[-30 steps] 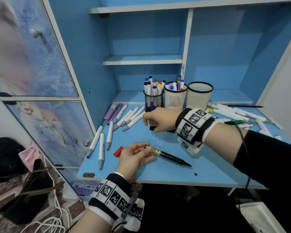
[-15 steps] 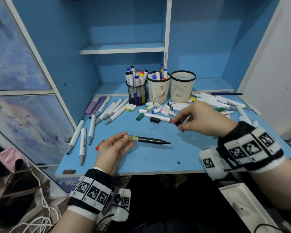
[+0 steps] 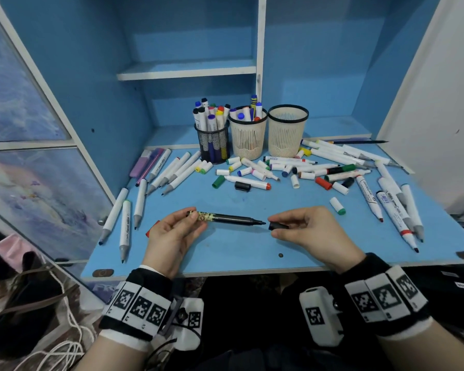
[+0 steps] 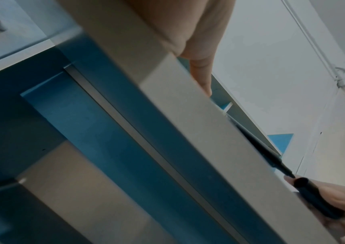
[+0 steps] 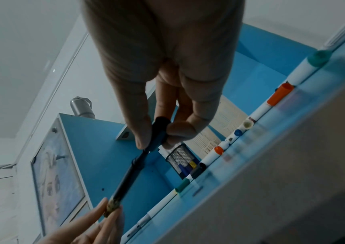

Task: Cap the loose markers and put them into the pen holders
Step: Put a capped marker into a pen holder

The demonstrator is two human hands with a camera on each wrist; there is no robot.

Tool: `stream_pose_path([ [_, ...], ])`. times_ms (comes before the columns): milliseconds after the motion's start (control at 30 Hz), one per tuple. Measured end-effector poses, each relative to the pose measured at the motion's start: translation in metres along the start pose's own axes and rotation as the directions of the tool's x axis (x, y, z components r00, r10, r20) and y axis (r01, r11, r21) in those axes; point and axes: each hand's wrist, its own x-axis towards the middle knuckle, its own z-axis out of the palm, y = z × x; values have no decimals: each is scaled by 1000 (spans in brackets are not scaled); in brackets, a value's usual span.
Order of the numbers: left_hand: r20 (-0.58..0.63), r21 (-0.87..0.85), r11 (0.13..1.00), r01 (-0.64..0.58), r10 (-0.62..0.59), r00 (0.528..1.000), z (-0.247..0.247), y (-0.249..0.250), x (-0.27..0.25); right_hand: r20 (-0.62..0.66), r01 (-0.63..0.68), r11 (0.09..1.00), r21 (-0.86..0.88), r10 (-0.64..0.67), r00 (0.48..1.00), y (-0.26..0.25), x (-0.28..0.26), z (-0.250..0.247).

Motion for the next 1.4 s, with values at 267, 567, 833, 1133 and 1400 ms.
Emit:
stream_pose_path([
  [267,69,66,998,6,-10,998,-6,-1,1,21,35,999,8,-35,999,2,2,15],
  [567,139,431,899,-81,23,990,2,-5,-11,-23,15,1000,19,-14,1000,11,4,22],
  [833,107,534,837,-119,73,992,12,-5,-17,-101,44,998,-42,-48,994,13,5,46],
  [1133,123,597,801,-45,-36,992,19,2,-19,-107,40,999,-11,-41,993,18,-1,49],
  [1400,152,535,839,-95,15,988,19,14,-21,-153,146,989,15,-142,978,-3,6,31],
])
